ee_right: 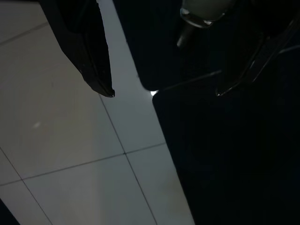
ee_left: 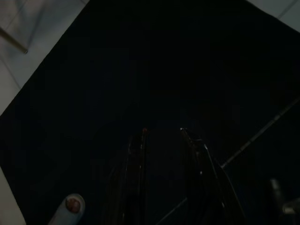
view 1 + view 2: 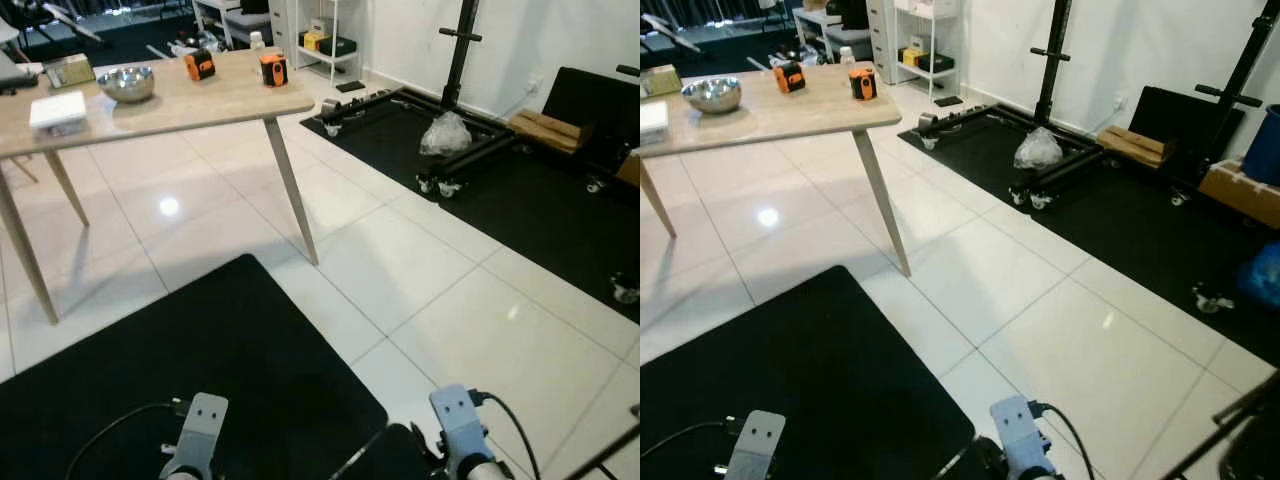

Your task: Restocking fridge

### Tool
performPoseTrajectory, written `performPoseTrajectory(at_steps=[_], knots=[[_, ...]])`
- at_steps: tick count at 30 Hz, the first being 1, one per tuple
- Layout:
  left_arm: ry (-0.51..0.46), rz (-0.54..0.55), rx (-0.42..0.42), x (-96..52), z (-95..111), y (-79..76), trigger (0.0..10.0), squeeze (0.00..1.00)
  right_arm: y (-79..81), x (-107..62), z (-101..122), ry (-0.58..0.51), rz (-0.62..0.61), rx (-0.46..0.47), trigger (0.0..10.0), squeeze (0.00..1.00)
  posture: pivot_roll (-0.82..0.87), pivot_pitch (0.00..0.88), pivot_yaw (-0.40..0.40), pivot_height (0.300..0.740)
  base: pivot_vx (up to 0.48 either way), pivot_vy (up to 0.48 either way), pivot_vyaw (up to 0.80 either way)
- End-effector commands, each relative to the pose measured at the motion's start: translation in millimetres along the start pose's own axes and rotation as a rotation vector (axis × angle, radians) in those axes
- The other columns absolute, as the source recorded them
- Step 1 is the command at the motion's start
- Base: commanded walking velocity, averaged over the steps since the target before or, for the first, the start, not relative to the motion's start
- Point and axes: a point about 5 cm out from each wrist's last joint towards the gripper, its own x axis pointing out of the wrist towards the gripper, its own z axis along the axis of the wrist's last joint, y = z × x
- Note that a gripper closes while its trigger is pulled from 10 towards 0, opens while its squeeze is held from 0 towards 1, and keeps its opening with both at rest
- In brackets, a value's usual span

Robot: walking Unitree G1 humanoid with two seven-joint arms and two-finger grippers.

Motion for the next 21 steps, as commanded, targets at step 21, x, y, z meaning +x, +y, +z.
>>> performPoseTrajectory(at_steps=[21], knots=[[0.01,-0.001,0.009,-1.0,-3.3,2.0,10.0,0.05,0.6,-0.6,-2.2,0.012,0.005,-0.004,10.0,0.0,-0.07,0.075,0.04,0.74,0.48,0.0,0.0]])
